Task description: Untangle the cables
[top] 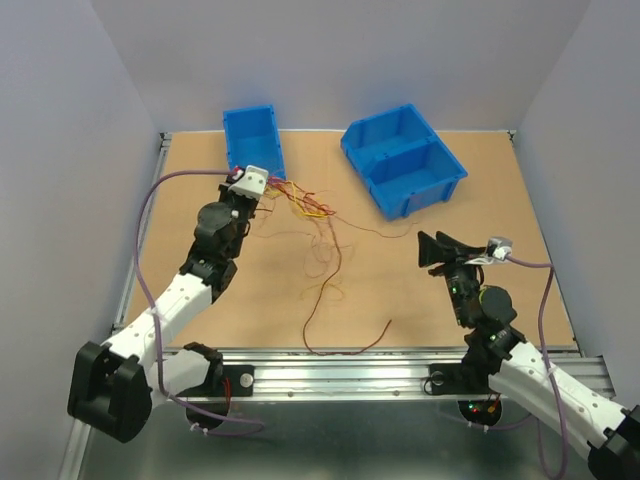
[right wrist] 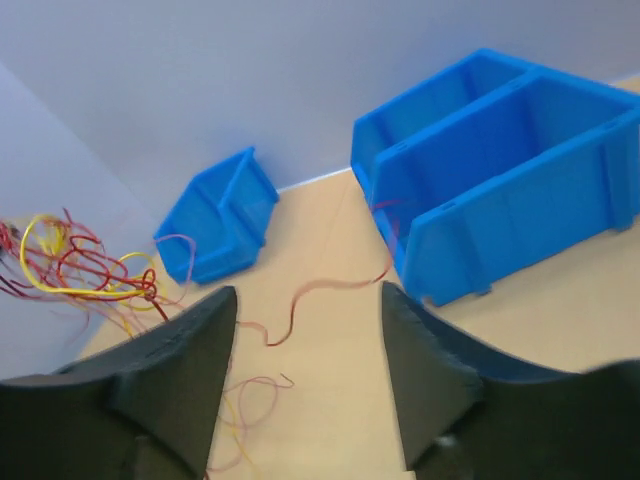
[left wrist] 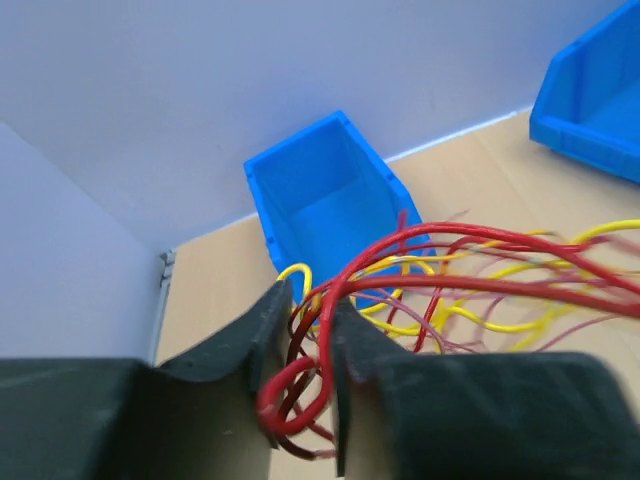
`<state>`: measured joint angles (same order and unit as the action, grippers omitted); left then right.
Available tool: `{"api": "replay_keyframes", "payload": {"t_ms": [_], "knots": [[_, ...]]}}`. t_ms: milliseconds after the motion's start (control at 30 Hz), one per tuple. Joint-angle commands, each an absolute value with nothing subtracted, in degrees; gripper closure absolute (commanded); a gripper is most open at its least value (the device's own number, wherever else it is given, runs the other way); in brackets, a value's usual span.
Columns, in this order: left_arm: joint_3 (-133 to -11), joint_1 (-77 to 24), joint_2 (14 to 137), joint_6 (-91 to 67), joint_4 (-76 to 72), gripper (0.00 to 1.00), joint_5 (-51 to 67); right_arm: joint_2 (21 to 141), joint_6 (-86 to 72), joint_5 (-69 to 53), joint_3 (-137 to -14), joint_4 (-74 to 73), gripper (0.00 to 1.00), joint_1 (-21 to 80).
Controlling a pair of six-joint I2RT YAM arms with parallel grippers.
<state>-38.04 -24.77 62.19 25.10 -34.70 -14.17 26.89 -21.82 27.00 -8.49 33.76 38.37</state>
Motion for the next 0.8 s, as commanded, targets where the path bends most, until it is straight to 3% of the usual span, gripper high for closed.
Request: {"api": "replay_keyframes", "payload": {"t_ms": [0, 233, 467, 600, 767], "knots": [[-34.6, -23.9, 53.6, 26.7, -38.0, 0.62, 4.9, 29.2, -14.9, 14.0, -9.3, 32.9, 0.31, 37.5], [-32.6, -26.9, 48.8, 28.5, -35.6, 0.61, 11.9, 45.8, -10.8, -2.8, -12.2, 44.4, 0.23, 37.4], [-33.7, -29.5, 48.6, 29.1, -31.9, 0.61, 16.2, 68.5, -8.0, -23.4, -17.0, 61.4, 0.30, 37.6], [-34.4, -30.2, 48.4, 28.7, -30.3, 0.61, 17.1, 80.5, -9.8, -28.4, -21.4, 74.2, 0.26, 38.1], [-34.6, -31.1, 47.6, 28.4, -29.3, 0.61, 18.4, 92.3, -10.4, -27.8, -28.6, 77.6, 0.23, 40.8]]}}
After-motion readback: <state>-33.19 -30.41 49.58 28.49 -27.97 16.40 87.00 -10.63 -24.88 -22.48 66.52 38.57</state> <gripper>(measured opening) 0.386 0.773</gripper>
